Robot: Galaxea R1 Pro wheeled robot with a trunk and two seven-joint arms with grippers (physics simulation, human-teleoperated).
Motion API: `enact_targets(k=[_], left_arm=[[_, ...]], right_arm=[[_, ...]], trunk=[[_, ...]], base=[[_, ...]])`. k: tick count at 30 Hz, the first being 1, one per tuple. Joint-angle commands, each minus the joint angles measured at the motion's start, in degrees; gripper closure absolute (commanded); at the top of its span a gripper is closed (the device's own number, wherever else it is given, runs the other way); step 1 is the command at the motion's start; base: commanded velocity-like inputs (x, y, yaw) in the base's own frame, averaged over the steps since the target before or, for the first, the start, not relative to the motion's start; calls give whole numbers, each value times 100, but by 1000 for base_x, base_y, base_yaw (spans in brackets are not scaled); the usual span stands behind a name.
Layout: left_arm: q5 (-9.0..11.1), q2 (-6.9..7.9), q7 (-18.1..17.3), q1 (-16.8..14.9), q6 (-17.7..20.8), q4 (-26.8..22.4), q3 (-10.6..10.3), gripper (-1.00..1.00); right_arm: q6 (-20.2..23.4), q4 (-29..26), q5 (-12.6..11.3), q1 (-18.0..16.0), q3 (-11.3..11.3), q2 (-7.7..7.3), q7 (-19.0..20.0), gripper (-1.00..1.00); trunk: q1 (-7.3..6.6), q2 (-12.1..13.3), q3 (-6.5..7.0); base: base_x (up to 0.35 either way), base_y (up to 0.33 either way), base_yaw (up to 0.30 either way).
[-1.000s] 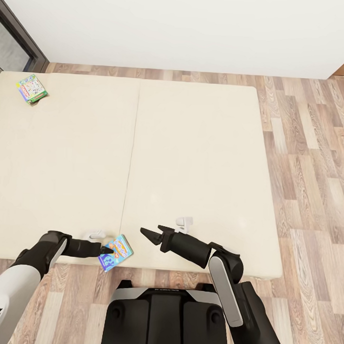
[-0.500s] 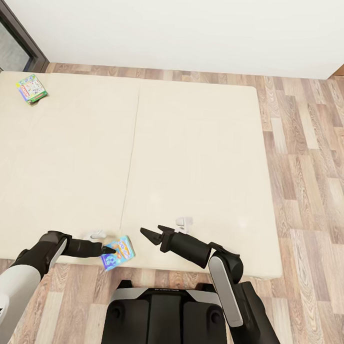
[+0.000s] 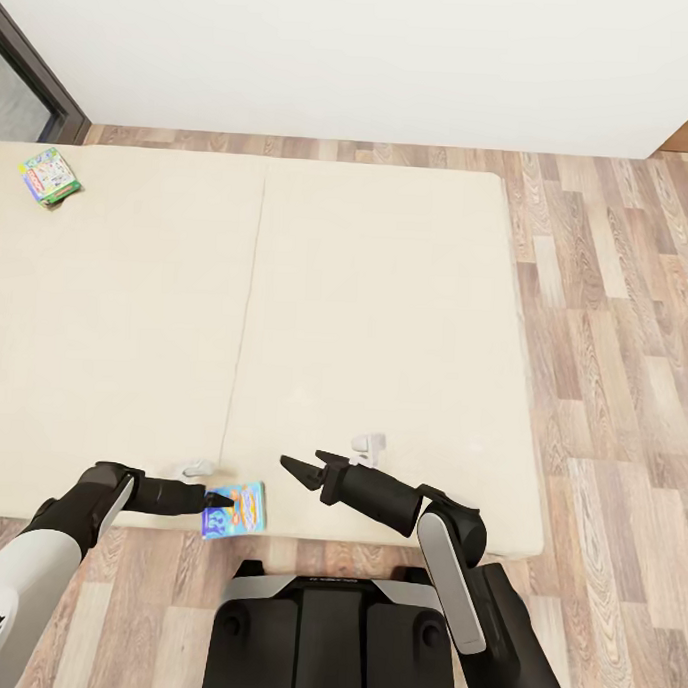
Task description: Put all the toys in the child's room - the three board games (two on the bed and one on the table), the two jigsaw puzzles on the table, and the tennis ball on the table - inside the toy box on the table in the child's room.
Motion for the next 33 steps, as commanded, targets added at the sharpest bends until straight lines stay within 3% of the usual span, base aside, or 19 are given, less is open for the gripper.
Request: enact_targets(k=[1, 33], left_arm=[[-60, -5, -49, -2, 36, -6, 40, -100], [-51, -5, -67, -2, 43, -6, 47, -100]], right_arm=[[38, -3, -17, -2, -6, 3, 3, -100], [42, -3, -17, -2, -6, 3, 3, -100]], trunk=[[2, -7, -5], [2, -7, -5]], base=[[0, -30, 0], [0, -37, 0]])
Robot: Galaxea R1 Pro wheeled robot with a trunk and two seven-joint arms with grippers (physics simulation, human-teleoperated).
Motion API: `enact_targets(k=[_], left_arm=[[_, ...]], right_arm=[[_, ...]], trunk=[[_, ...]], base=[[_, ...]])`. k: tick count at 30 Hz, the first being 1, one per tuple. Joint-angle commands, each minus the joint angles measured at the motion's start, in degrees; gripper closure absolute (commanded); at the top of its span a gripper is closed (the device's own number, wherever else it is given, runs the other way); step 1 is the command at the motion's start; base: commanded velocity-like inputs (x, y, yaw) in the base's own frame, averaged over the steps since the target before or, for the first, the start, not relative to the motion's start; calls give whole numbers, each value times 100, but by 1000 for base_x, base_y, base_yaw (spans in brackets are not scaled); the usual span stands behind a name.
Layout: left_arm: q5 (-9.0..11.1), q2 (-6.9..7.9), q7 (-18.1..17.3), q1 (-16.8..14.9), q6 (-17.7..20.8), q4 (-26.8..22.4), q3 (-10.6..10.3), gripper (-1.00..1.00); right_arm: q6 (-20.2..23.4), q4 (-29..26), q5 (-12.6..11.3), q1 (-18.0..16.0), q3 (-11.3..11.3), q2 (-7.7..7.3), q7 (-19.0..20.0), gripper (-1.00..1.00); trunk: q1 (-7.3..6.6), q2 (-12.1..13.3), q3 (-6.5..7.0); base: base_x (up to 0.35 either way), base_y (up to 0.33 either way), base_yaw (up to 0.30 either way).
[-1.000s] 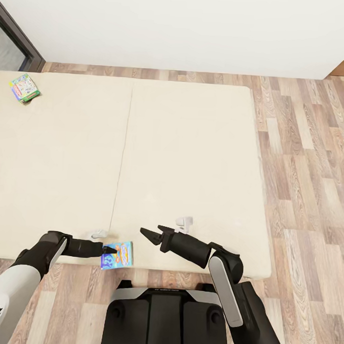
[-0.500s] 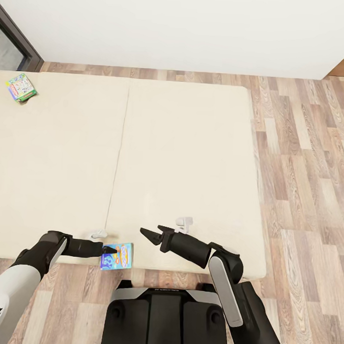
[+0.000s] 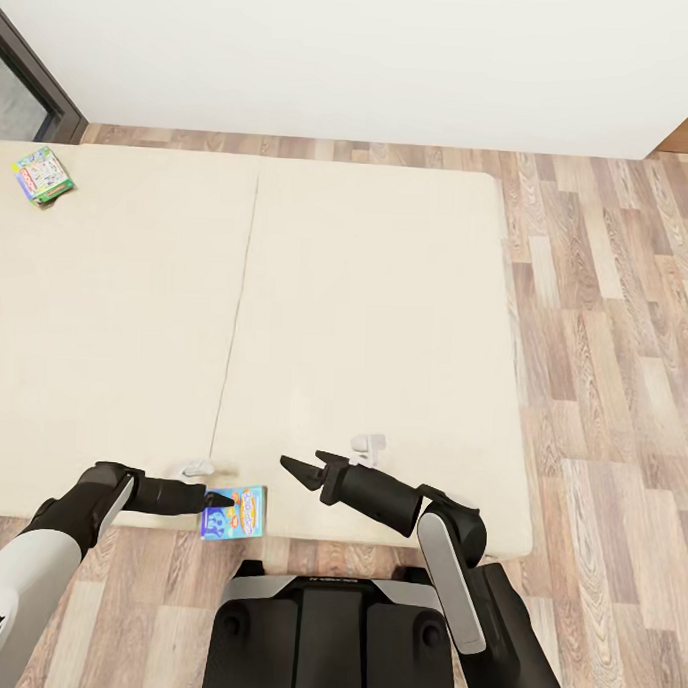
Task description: Put all the toys in the child's room - the three board games (two on the bed and one on the table), the two jigsaw puzzles on the table, and the tennis ball on the table - inside the toy box on the table in the child's room.
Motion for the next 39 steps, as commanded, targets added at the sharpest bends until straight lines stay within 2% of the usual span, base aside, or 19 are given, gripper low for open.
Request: enact_targets(k=[1, 22, 32, 39], left_arm=[[-60, -5, -48, -3, 37, -6, 40, -100], [-77, 48, 35, -7, 63, -1, 48, -100], [-75, 23, 22, -7, 66, 2, 49, -100], [-69, 13, 2, -7, 71, 2, 50, -100]], right_arm=[[37, -3, -17, -2, -6, 3, 3, -100], [32, -3, -17, -2, -6, 3, 6, -100], [31, -3, -17, -2, -6, 3, 3, -100], [31, -3, -17, -2, -5, 3, 3, -100]], trunk=[[2, -7, -5], [2, -7, -5], [2, -7, -5], [2, -7, -5]], base=[[0, -17, 0], [0, -44, 0], [0, -13, 0], [0, -153, 0]])
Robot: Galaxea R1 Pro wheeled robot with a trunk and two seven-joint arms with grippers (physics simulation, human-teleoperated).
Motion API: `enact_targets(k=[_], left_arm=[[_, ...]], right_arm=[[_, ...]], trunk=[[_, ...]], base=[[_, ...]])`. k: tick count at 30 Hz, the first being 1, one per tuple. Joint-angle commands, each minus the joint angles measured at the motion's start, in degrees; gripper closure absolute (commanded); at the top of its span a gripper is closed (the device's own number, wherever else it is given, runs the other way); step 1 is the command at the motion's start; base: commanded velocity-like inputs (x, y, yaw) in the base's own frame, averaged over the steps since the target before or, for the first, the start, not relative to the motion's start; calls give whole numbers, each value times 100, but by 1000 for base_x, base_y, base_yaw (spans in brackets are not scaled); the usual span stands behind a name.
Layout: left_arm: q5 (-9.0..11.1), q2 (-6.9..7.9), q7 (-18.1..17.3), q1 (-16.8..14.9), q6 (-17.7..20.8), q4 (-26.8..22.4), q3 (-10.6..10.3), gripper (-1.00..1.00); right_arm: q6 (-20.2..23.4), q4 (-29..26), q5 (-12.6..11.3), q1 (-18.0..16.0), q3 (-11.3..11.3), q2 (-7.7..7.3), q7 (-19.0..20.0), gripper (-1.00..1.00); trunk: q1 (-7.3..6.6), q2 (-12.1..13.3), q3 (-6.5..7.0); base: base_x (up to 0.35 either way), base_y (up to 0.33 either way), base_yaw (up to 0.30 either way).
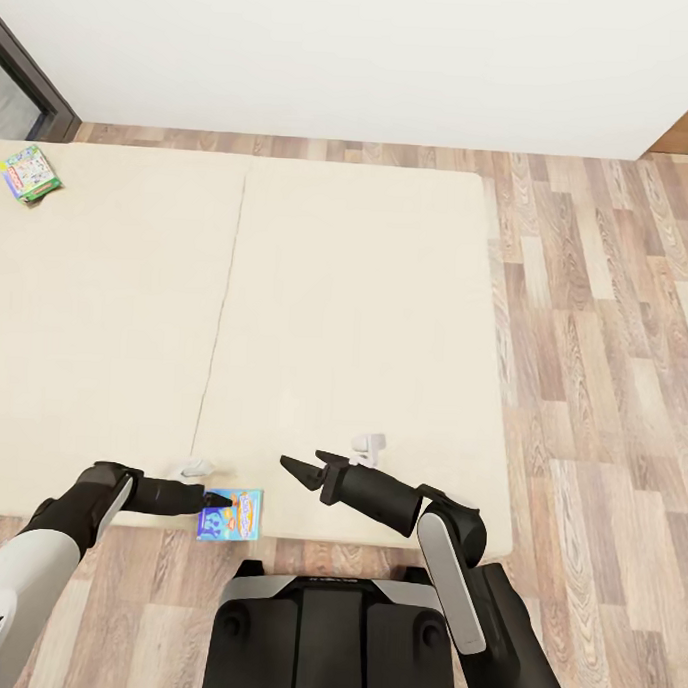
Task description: Put all the toys in the child's room - the three board games (two on the bed and one on the table), the two jigsaw puzzles on the table, and the tennis ball on the table - inside the toy box on the table in the child's room.
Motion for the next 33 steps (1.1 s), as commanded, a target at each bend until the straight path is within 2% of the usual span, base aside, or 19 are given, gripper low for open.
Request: enact_targets(k=[1, 18, 33], left_arm=[[-58, -6, -51, -1, 40, -7, 42, -100], [-58, -7, -63, -1, 48, -7, 49, -100], [-58, -7, -22, -1, 40, -7, 50, -100]], right_arm=[[35, -3, -17, -2, -5, 2, 4, -100], [35, -3, -17, -2, -6, 2, 4, -100], [35, -3, -17, -2, -6, 2, 8, -100]], trunk=[[2, -6, -4], [2, -6, -4], [2, -6, -4]], base=[[0, -228, 0], [0, -278, 0], [0, -34, 0]])
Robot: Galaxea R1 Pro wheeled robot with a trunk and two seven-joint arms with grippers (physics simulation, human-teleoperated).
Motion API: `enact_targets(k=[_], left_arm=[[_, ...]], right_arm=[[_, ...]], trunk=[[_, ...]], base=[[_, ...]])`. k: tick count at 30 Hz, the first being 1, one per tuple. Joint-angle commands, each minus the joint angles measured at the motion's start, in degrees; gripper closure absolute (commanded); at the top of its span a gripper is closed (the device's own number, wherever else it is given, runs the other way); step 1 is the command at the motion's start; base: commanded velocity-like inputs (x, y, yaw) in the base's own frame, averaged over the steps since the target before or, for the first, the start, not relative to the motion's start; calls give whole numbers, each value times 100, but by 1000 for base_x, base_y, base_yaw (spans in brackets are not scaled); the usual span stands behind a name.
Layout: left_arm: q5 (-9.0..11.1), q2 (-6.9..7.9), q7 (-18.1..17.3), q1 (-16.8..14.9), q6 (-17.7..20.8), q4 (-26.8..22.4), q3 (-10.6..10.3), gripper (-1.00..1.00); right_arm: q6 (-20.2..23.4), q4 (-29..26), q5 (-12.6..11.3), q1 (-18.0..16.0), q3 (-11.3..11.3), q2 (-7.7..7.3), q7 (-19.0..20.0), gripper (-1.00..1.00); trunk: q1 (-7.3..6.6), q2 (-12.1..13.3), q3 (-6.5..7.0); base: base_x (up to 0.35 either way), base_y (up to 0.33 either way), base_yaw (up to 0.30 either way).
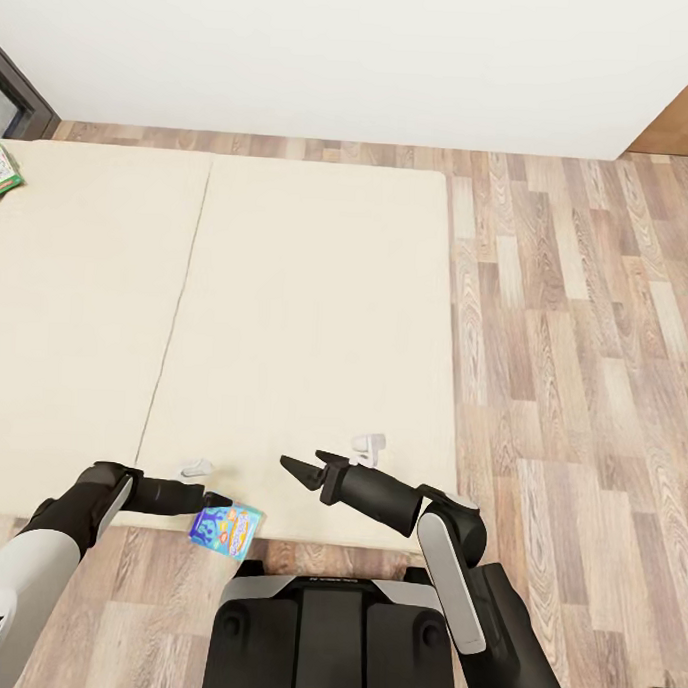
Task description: Put all the toys in the child's room - the three board games (two on the bed and one on the table), the two jigsaw puzzles on the table, and the tennis ball on the table - inside the toy box on the table in the child's room.
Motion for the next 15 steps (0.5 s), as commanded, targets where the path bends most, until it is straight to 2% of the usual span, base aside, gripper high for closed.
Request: enact_targets(k=[1, 11, 15], left_arm=[[-60, -5, -48, -2, 36, -6, 40, -100], [-60, 39, -49, -2, 36, -6, 37, -100], [-60, 97, -62, -2, 36, -6, 146, -100]], right_arm=[[37, -3, -17, -2, -6, 3, 4, -100], [37, -3, -17, -2, -6, 3, 8, -100], [37, -3, -17, -2, -6, 3, 8, -100]], trunk=[[2, -7, -5], [2, -7, -5], [2, -7, -5]], base=[[0, 0, 0], [0, 0, 0], [0, 0, 0]])
